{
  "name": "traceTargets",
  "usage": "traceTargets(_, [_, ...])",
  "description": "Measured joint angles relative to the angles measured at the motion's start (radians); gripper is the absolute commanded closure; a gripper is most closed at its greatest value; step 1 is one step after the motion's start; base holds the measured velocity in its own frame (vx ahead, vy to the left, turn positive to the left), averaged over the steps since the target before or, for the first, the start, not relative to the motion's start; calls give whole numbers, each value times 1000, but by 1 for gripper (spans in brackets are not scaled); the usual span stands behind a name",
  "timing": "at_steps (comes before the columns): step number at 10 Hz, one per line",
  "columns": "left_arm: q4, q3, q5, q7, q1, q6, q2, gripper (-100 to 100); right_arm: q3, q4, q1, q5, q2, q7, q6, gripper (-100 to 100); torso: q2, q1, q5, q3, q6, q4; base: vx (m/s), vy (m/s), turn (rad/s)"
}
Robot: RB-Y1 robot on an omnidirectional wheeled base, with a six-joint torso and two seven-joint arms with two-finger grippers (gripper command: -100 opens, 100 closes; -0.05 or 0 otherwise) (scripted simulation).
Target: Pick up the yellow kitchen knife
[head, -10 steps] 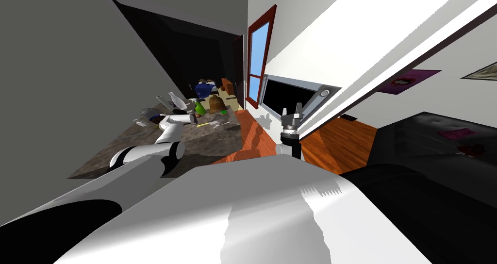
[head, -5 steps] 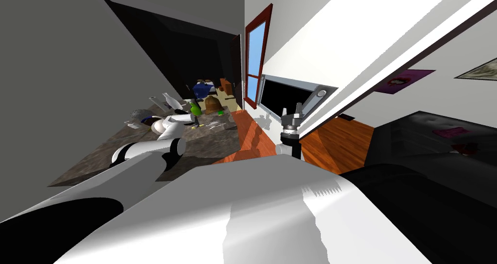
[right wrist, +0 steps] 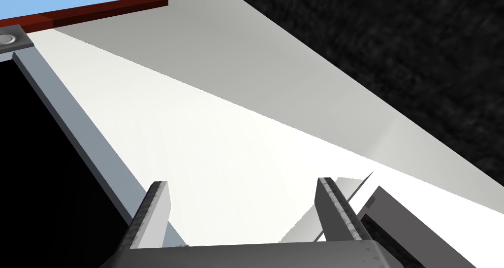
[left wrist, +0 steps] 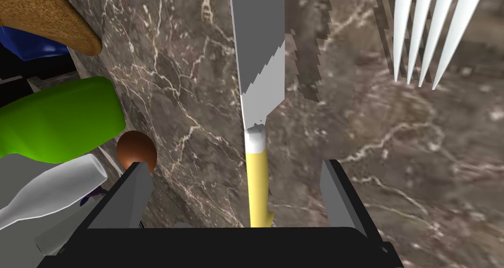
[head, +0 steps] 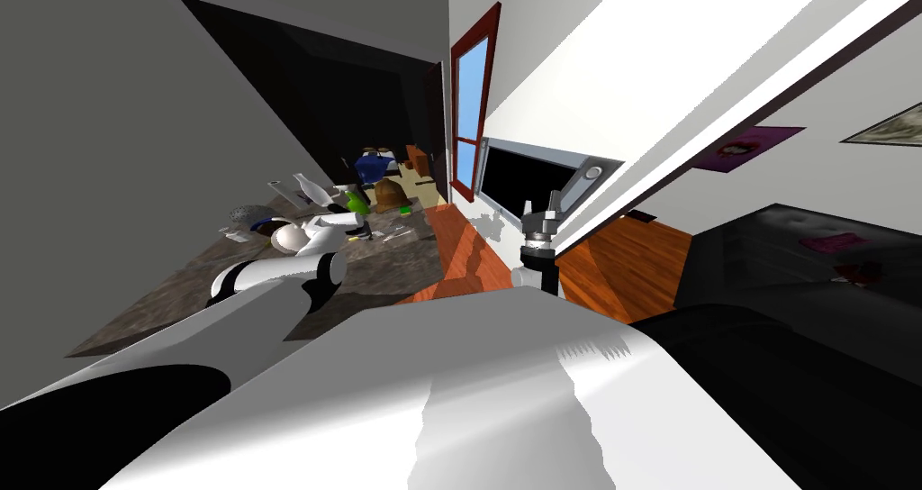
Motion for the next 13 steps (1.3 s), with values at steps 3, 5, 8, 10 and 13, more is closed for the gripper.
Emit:
traceTargets(3, [38, 1, 1, -6, -19, -6, 1, -100, 0, 0, 0, 0, 0, 0, 0, 0, 1, 2, 0, 1, 0, 0, 22, 4, -1])
traceTargets(5, [32, 2, -1, -3, 9, -29, -12, -100, 0, 0, 0, 0, 0, 0, 0, 0, -4, 5, 1, -2, 0, -1, 70, 37, -1])
traceTargets(8, [31, 2, -2, -2, 11, -31, -13, 100, 0, 0, 0, 0, 0, 0, 0, 0, 0, 2, 1, 0, 0, 0, 2, 1, 0])
traceTargets(10, [31, 2, -2, -2, 11, -31, -13, 100, 0, 0, 0, 0, 0, 0, 0, 0, 1, 2, 1, 1, 0, 0, 0, 0, 0])
traceTargets(13, [-15, -1, 1, 12, 9, 6, -8, -100, 0, 0, 0, 0, 0, 0, 0, 0, 2, 6, 1, 1, 0, 1, -18, 55, -8])
